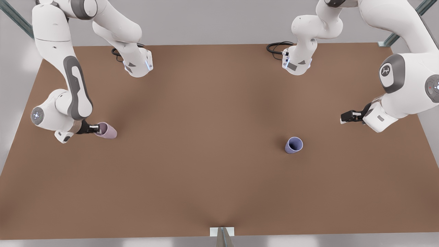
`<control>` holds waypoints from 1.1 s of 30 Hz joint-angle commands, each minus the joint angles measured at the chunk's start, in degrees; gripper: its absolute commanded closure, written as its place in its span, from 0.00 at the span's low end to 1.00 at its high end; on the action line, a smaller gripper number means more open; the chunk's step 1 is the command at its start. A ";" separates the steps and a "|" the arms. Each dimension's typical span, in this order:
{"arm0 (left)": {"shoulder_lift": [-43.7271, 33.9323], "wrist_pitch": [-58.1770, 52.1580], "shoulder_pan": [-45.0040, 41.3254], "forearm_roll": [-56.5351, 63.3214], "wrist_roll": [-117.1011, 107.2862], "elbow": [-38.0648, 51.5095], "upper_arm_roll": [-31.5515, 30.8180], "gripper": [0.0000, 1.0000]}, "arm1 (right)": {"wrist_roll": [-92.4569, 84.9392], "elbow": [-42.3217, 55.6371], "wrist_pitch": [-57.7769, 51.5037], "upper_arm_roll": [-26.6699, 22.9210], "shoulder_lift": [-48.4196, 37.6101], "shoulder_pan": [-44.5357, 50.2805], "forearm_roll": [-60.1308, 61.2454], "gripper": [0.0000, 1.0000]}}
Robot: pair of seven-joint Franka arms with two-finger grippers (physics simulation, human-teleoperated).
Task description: Stack the cups, with the pink cup at the bottom and the purple cup at the top
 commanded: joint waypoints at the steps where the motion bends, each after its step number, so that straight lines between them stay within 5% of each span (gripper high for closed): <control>1: -0.09 -0.18 0.04 -0.03 0.26 0.03 0.02 0.00 | 11.90 2.94 -1.66 0.03 -0.33 5.34 -0.48 0.79; 10: -0.18 -0.36 -0.05 -0.03 0.26 0.03 -0.07 0.00 | 64.09 24.55 -10.98 0.12 6.86 38.46 -5.66 0.79; 14: -0.27 -0.88 0.04 0.06 0.26 0.03 -0.07 0.00 | 84.42 47.23 -17.23 1.17 20.31 49.65 -5.32 0.79; 17: -0.18 -0.97 -0.05 -0.03 0.26 0.03 -0.16 0.00 | 94.18 71.13 -23.20 5.04 34.02 50.00 -5.76 0.79; 19: -0.09 -0.97 0.04 0.06 0.26 -0.05 -0.07 0.00 | 94.27 78.51 -21.80 4.96 39.03 50.00 -5.76 0.79; 23: 3.33 -0.18 -0.05 -0.03 0.08 -0.76 0.28 0.00 | 94.36 80.20 -8.35 4.96 45.10 51.32 -5.58 0.79; 33: 14.59 18.88 -6.38 0.06 -3.17 -3.92 -4.29 0.00 | 94.71 79.76 -1.93 4.60 50.11 54.13 -5.85 0.79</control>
